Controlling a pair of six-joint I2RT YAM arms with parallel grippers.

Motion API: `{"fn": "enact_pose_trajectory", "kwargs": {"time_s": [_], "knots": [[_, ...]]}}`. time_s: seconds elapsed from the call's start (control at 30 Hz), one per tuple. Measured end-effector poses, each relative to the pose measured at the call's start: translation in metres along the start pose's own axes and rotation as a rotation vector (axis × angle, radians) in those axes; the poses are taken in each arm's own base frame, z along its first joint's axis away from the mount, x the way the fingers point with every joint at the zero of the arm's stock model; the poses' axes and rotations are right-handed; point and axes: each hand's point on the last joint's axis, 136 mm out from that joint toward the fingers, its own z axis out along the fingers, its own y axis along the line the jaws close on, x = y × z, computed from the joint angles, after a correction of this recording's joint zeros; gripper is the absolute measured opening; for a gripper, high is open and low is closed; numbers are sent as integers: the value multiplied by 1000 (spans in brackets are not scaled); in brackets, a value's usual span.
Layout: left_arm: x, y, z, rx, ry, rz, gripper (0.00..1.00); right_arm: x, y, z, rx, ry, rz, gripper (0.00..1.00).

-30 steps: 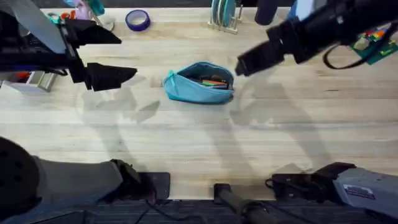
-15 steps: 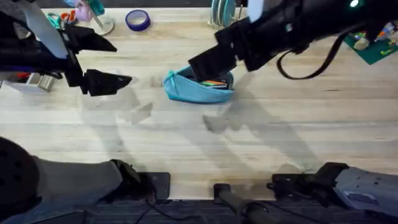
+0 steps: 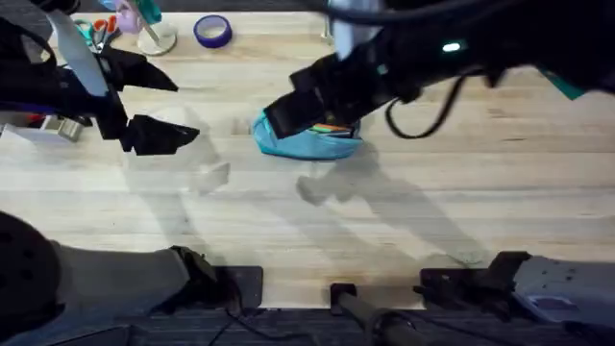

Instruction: Unzip the bag, pick up the pens from the table one at a time and place them inside, then zip the bag closed.

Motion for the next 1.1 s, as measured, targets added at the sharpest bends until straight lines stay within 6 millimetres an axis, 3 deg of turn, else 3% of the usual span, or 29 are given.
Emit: {"fn": "enact_pose_trajectory", "kwargs": {"time_s": [0.17, 0.43, 0.57, 0.77, 1.1], "knots": [[0, 0, 0, 0, 1, 0, 993, -2, 3, 23, 58, 66, -3, 996], [0, 0, 0, 0, 1, 0, 993, -31, 17, 13, 129, 70, -30, 997], [0, 0, 0, 0, 2, 0, 993, -47, 29, 18, 135, 49, -40, 996], [0, 0, 0, 0, 2, 0, 993, -52, 41, 25, 132, 33, -49, 997], [0, 0, 0, 0, 1, 0, 994, -54, 40, 21, 208, -16, 31, 996]]}}
